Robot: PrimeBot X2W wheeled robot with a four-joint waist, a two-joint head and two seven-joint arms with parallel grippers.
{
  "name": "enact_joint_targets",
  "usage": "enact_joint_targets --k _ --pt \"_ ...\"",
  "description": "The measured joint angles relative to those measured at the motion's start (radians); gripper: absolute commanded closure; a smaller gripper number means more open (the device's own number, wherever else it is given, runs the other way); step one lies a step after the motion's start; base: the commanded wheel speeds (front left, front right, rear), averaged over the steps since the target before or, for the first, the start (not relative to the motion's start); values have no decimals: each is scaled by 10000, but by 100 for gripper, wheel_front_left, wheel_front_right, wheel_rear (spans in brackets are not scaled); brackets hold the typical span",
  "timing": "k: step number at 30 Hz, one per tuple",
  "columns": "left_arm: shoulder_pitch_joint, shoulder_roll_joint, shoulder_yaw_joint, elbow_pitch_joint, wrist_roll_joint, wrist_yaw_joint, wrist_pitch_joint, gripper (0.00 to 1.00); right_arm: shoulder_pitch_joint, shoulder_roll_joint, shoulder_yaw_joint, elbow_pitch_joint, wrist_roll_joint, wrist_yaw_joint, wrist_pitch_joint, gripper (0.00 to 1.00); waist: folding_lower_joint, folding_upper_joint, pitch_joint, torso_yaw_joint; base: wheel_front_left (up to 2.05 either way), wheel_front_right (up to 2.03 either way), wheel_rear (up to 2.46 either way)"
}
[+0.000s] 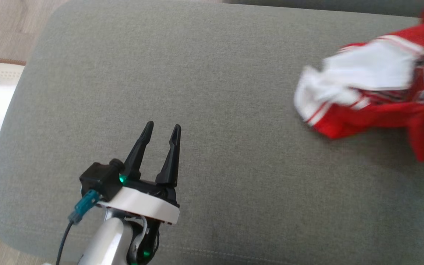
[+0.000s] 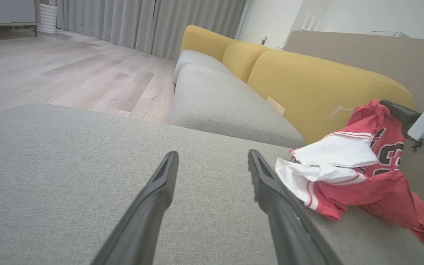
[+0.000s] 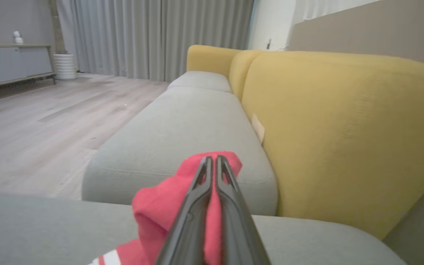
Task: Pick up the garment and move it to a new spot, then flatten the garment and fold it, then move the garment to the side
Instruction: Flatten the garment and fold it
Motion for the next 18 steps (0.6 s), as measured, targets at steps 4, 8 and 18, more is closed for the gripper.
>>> enact_joint_targets --k 4,8,18 --pt "-2 0 6 6 0 -6 0 0 -303 -512 -982 514 -865 0 447 0 0 0 7 80 0 0 0" --pt "10 0 98 36 0 -4 0 0 -300 -244 -1139 750 -1072 0 198 0 0 0 -135 13 0 0 0" --pt "265 0 376 50 94 -4 0 0 717 1517 408 267 151 0 -713 0 0 0 -844 -534 0 0 0"
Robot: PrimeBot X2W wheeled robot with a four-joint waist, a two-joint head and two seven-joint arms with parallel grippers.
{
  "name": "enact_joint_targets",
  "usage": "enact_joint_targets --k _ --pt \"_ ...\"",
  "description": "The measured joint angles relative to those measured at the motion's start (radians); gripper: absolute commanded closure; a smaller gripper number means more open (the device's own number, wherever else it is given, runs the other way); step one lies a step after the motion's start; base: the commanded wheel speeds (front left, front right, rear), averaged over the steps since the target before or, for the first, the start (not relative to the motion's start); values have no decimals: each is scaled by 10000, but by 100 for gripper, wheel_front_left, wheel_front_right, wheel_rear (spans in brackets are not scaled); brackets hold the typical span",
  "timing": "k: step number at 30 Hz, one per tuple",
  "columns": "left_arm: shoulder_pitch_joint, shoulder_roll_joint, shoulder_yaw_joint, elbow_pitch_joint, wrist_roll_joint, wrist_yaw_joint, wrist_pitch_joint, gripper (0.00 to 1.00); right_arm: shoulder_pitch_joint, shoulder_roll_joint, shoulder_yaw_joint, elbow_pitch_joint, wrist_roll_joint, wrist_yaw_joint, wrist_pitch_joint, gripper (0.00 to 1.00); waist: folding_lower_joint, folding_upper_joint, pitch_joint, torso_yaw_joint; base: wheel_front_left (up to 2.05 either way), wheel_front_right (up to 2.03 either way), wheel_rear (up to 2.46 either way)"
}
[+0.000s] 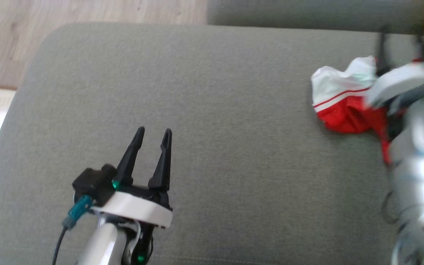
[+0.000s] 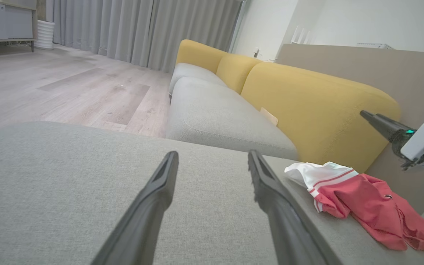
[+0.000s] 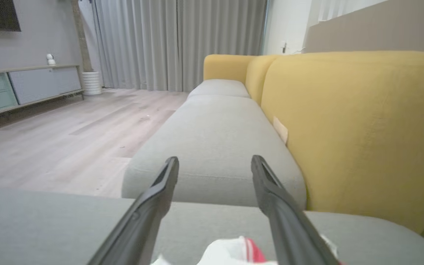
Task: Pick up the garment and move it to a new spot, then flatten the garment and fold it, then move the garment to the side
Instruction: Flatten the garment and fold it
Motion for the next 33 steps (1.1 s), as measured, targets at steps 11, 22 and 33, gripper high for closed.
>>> enact_joint_targets --k 11,22,33 --pt "416 4 284 -134 182 -13 0 0 5119 516 4201 -4495 4103 0 -17 0 0 0 -678 -947 0 0 0" --pt "561 4 307 -230 188 -13 0 0 6705 520 4587 -5804 4516 0 -17 0 0 0 -886 -1228 0 0 0" --pt "665 6 159 -215 263 -100 0 0 6700 545 4102 -5753 3726 0 163 0 0 0 -584 -864 0 0 0"
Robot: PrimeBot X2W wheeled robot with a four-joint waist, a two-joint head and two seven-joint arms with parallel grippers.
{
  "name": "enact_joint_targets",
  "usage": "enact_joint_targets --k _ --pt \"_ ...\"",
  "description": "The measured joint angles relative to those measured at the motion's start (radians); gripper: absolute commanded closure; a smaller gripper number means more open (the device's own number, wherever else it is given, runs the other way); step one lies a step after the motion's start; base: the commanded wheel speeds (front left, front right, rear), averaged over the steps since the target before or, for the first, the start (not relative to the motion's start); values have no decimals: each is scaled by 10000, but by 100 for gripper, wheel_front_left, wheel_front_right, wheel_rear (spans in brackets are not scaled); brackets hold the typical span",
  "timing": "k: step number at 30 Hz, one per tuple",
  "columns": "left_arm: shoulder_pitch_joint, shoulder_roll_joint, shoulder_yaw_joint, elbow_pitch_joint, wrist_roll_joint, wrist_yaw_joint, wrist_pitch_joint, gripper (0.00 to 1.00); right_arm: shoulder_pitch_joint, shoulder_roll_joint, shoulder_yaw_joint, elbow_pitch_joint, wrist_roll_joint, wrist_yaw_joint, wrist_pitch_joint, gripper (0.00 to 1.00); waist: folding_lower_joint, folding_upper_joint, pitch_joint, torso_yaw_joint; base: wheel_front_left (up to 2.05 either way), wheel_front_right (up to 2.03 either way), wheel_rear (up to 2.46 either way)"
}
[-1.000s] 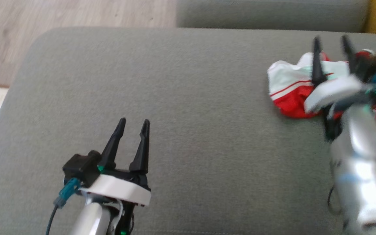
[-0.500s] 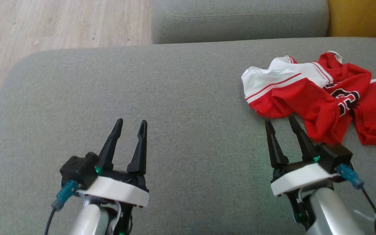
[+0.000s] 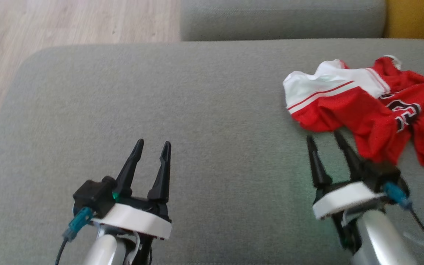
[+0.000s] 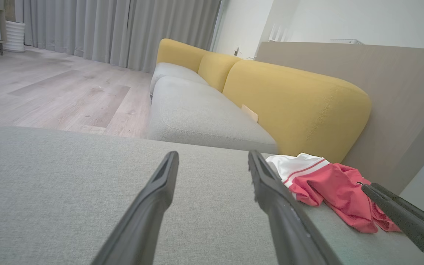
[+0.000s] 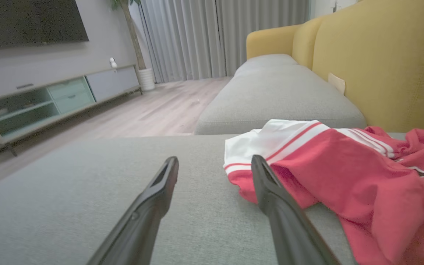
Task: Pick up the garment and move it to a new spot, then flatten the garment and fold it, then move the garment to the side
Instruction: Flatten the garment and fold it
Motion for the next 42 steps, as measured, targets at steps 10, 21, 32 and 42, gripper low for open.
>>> enact_joint_targets --k 10,21,32,42 --pt "-384 0 -334 140 -29 0 0 0 -2861 -328 -2211 1728 -2366 0 1172 0 0 0 677 891 0 0 0" --pt "-547 -2 -508 174 -146 10 0 0 -4681 -1848 -2270 4602 -3703 0 2153 0 0 0 1136 1459 0 0 0" --pt "-788 -2 -585 174 -194 12 0 0 -6250 -2541 -1024 6834 -3434 0 2447 0 0 0 1483 1521 0 0 0" --pt "-911 -4 -587 184 -293 104 0 0 -6794 -2347 738 7507 -974 0 1708 100 0 0 1449 1297 0 0 0"
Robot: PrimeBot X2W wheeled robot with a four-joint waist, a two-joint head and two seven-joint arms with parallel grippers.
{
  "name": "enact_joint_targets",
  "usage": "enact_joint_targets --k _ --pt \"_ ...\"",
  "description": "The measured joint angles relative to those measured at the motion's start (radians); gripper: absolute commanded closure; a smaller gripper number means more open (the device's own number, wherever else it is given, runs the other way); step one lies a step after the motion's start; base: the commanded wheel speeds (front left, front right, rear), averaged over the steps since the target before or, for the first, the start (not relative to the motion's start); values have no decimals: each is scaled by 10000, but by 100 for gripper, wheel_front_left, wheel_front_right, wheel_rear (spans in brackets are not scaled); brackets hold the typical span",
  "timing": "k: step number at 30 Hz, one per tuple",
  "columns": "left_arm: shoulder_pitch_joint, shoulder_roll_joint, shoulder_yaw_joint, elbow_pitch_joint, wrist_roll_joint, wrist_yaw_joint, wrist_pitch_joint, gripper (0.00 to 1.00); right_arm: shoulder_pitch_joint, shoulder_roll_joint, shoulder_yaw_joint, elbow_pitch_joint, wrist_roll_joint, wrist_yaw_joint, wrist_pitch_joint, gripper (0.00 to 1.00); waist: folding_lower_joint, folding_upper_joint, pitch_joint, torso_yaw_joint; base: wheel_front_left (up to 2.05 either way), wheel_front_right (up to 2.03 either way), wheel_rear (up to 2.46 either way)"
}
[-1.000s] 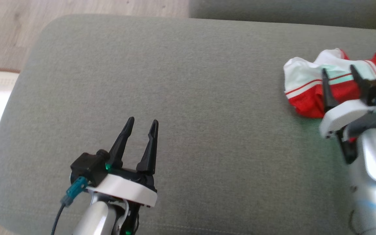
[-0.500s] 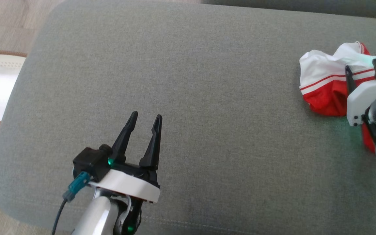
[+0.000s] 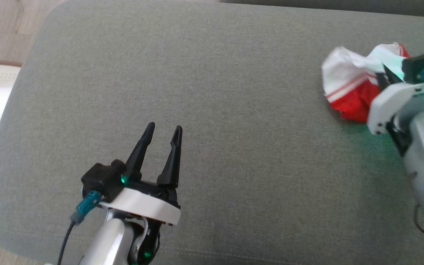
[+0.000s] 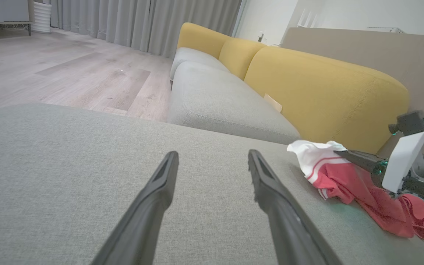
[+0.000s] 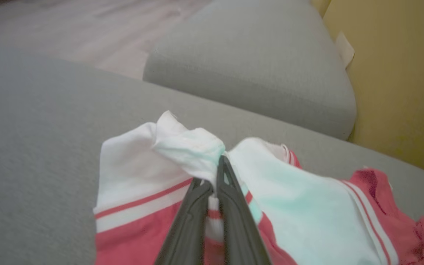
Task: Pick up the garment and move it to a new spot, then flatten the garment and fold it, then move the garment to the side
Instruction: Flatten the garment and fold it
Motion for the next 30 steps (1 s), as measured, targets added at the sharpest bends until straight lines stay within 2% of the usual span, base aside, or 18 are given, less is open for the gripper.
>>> enact_joint_targets --k 5,9,12,16,22,28,29,30 --pt "9 0 58 6 0 8 0 0 -4 838 821 -878 897 0 -1283 100 0 0 -151 -204 0 0 0" --pt "26 0 134 12 15 4 0 0 81 1638 1747 -1793 1212 0 -1689 100 0 0 -360 -349 0 0 0" --pt "36 0 236 13 31 0 0 0 443 1981 2614 -2573 1484 0 -1795 100 0 0 -537 -417 0 0 0" --pt "79 0 290 15 90 0 0 0 1348 2123 3816 -3325 1808 0 -1860 100 0 0 -754 -451 0 0 0" --pt "374 0 299 29 113 -4 0 0 2768 2134 5595 -3802 2334 0 -1728 100 0 0 -1000 -417 0 0 0" --pt "481 2 337 50 115 -4 0 0 3613 2144 6667 -4054 2867 0 -1400 100 0 0 -1253 -426 0 0 0" --pt "502 2 349 54 115 -4 0 0 3692 2144 6732 -4048 2920 0 -1402 20 0 0 -1304 -443 0 0 0" --pt "534 2 353 73 115 -4 0 0 3758 2144 6738 -4040 2966 0 -1402 0 0 0 -1357 -463 0 0 0"
